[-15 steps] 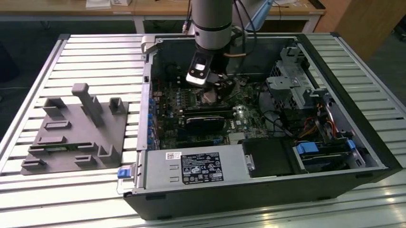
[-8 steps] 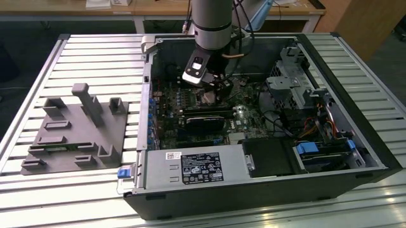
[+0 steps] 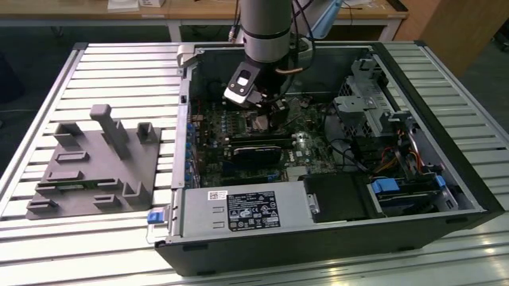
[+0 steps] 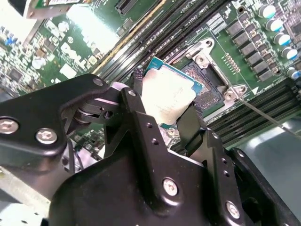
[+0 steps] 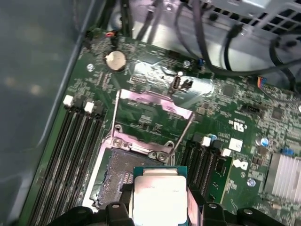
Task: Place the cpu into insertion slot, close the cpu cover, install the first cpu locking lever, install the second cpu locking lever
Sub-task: 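Place the cpu into insertion slot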
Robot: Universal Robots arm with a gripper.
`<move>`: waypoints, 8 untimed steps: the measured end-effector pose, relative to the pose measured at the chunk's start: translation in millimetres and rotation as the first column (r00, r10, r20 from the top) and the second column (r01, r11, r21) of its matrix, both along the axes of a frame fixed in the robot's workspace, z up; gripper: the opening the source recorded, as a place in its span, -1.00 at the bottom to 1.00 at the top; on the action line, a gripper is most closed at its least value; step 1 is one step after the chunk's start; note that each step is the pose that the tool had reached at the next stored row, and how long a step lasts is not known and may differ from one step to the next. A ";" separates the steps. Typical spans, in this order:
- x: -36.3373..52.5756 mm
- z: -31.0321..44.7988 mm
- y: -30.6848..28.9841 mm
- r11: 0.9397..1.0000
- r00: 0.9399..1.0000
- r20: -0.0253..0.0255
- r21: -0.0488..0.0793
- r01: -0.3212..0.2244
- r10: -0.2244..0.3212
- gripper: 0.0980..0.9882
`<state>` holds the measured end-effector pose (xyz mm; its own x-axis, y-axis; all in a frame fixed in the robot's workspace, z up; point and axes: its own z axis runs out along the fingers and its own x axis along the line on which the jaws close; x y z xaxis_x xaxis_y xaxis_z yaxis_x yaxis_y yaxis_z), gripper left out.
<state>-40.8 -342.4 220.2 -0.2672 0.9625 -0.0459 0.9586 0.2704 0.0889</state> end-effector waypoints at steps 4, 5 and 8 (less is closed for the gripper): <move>0.0 -0.4 0.0 0.998 0.998 0.000 0.000 0.059 -0.059 -0.01; 0.0 -0.5 0.0 0.997 0.997 0.000 0.000 0.074 -0.074 -0.01; 0.0 -0.9 0.0 0.992 0.992 0.000 0.000 0.124 -0.124 -0.01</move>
